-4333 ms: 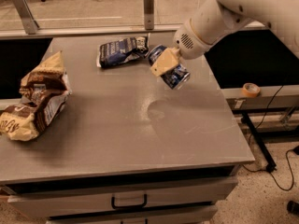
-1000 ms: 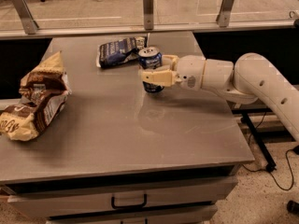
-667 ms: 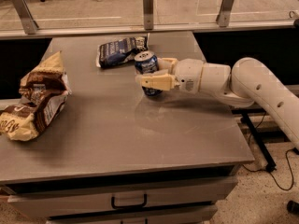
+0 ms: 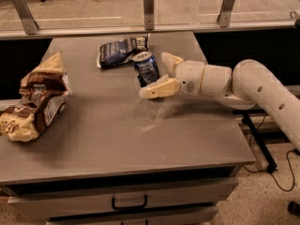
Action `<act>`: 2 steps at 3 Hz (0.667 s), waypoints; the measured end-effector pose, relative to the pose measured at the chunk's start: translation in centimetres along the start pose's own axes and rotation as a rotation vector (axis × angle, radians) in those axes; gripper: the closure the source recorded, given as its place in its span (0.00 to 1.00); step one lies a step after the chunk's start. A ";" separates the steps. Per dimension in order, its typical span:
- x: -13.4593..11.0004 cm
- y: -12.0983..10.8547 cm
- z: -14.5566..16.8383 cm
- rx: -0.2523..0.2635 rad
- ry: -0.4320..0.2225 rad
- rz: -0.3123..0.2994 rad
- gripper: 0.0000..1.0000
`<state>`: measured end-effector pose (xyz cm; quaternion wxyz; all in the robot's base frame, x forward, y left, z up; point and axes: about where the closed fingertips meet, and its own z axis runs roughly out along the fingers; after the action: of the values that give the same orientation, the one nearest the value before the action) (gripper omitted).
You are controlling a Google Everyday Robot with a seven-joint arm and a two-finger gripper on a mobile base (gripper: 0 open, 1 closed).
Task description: Place pepsi can upright
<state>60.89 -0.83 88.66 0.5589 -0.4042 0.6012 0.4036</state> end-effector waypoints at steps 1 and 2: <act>0.2 0.0 -0.6 0.015 0.013 0.001 0.00; 0.8 -0.5 -2.1 0.048 0.044 0.002 0.00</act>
Offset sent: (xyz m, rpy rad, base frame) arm -0.0022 -0.0505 -0.0150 -0.0832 0.0311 -0.1000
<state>60.64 -3.00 87.92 0.5545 -0.3990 0.6233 0.3806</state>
